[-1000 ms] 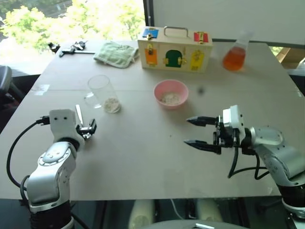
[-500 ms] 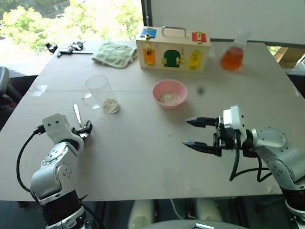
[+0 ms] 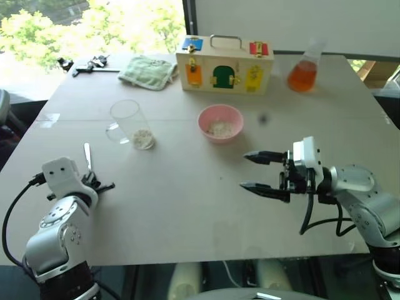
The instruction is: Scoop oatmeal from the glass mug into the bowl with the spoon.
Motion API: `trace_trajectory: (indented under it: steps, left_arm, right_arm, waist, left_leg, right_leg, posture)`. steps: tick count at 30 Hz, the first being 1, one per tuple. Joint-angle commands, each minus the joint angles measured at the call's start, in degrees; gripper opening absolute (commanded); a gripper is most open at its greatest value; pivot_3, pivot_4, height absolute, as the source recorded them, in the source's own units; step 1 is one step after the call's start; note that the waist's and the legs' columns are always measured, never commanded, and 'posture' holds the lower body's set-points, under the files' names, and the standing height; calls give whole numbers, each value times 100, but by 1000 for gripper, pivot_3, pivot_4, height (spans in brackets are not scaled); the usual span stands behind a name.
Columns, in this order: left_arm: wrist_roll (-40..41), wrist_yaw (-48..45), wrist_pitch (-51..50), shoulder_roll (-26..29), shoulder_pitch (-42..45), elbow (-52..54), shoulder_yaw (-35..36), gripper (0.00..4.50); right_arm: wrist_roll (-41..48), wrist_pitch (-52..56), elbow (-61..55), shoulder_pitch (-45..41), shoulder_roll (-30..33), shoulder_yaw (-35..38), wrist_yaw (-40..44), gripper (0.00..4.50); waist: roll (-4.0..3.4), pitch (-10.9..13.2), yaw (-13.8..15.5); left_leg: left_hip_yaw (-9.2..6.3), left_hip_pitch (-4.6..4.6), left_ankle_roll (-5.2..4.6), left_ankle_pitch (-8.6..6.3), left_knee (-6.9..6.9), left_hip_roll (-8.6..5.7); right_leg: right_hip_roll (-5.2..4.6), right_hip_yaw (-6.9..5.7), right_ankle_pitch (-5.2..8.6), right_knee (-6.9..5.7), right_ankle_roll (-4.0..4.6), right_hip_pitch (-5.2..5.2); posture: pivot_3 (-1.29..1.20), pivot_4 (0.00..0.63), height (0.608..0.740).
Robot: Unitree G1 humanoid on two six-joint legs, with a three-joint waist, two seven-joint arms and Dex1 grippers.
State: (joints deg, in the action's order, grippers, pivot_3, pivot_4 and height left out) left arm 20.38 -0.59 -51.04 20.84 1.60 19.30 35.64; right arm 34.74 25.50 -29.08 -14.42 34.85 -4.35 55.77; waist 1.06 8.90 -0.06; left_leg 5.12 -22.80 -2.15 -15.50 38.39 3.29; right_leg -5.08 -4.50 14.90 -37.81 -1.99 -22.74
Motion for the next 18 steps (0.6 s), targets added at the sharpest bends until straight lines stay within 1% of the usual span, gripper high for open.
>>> trace_trajectory:
  steps: [1, 4, 6, 7, 10, 11, 14, 17, 18]
  left_arm:
    - [53, -433, 779, -104, -540, 130, 189, 64]
    - [201, -1352, 1920, -231, -1423, 505, 115, 64]
    - [273, -2010, 2546, -311, -2096, 768, -81, 64]
    - [285, -2361, 2915, -366, -2474, 913, -224, 64]
    - [303, -3113, 3829, -470, -3185, 1196, -607, 64]
    - [244, -3295, 4058, -441, -3297, 1270, -800, 64]
    - [203, -3546, 4180, -325, -3323, 1450, -1370, 64]
    - [-260, -3755, 4255, -27, -2988, 1525, -2296, 64]
    - [-383, -3740, 4275, 9, -2754, 1497, -2566, 64]
  right_arm:
    - [80, -35, -94, -65, -17, 43, 4, 3316]
    - [125, 5, -86, -87, -30, 52, 1, 3316]
    - [185, 61, -67, -113, -67, 62, -24, 3316]
    - [241, 137, -41, -131, -115, 70, -83, 3316]
    - [110, 514, 217, -187, -150, -27, -405, 3316]
    - [74, 633, 307, -131, -177, -85, -486, 3316]
    - [104, 1054, 291, 22, -276, -302, -755, 3316]
    - [628, 2094, 281, -39, -683, -405, -1363, 3316]
    - [822, 2397, 292, -72, -909, -404, -1599, 3316]
  waist:
    - [0, 0, -26]
    - [2, 1, -81]
    - [3, 2, -74]
    - [3, 2, -67]
    - [4, 2, -38]
    - [4, 2, -1]
    - [2, 3, 99]
    - [-4, 4, 85]
    - [-4, 4, 82]
  left_leg:
    - [0, 0, 0, 0, 0, 0]
    - [6, -2, 0, -1, -1, 2]
    - [4, -5, 0, -2, -2, 2]
    - [4, -8, -1, -3, -3, 2]
    - [-5, -13, -22, -18, -5, -1]
    - [-11, -15, -26, -21, -5, -7]
    - [-21, -22, -15, -29, -3, -13]
    - [-23, -25, -32, -19, -1, -13]
    - [-23, -28, -33, -19, -1, -13]
  right_leg:
    - [-1, 0, 0, 0, 0, 0]
    - [-8, 3, 0, 4, 1, -2]
    - [-18, 1, 0, 11, 2, -2]
    - [-39, -1, 0, 14, 3, -4]
    - [-60, -2, 12, 19, 25, -6]
    - [-71, -7, 13, 19, 27, -10]
    - [-81, -21, 23, 18, 44, -12]
    - [-79, -23, 23, 17, 44, -12]
    - [-75, -22, 23, 16, 44, -12]
  posture:
    - [0, 150, 740]
    - [0, 150, 740]
    - [0, 150, 740]
    - [0, 150, 740]
    - [0, 150, 740]
    - [0, 150, 740]
    - [0, 150, 740]
    - [0, 150, 740]
    - [0, 150, 740]
